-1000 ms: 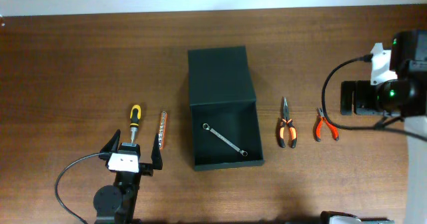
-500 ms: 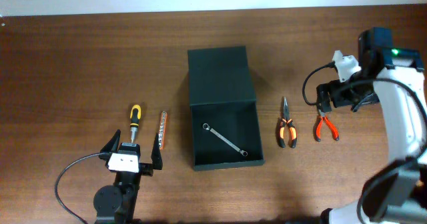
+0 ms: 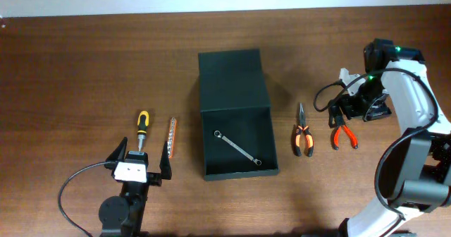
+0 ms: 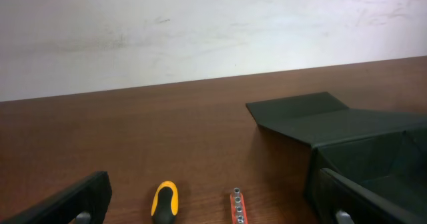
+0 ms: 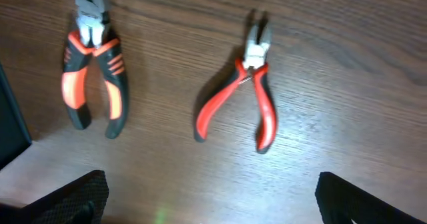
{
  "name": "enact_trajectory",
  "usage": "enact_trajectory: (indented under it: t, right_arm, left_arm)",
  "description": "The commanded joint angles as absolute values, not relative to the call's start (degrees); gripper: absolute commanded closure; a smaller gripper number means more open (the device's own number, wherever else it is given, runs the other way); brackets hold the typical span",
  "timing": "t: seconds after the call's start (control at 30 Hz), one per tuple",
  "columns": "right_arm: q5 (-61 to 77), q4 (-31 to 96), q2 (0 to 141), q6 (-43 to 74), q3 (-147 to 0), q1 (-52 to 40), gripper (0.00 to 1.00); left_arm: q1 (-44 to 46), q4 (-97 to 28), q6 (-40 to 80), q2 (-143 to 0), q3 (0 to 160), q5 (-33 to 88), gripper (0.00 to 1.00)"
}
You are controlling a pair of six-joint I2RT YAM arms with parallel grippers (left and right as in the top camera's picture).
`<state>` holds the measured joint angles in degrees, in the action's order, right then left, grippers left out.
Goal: Pack container
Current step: 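Raise the right gripper and move it to the red-handled cutting pliers, then lower the right gripper onto the cutting pliers' jaws and close it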
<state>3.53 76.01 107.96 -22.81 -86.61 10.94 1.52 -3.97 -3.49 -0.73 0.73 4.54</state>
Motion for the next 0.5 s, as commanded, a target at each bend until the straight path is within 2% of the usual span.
enact_trajectory:
  t: [0.0, 0.2, 0.47]
  right_arm:
    - [2.81, 75.26, 108.12, -25.02, -86.15, 13.76, 0.01]
    - [2.81, 73.41, 108.16, -21.02, -84.01, 16.95, 0.01]
    - [0.99, 71.72, 108.25, -17.98, -83.77, 15.29, 0.01]
  left_arm:
    - [1.21, -4.16, -4.21, -0.36, 0.51, 4.95, 0.01]
    - [1.21, -4.16, -4.19, -0.36, 0.51, 4.95, 0.01]
    - [1.21, -4.16, -4.21, -0.36, 0.51, 4.95, 0.01]
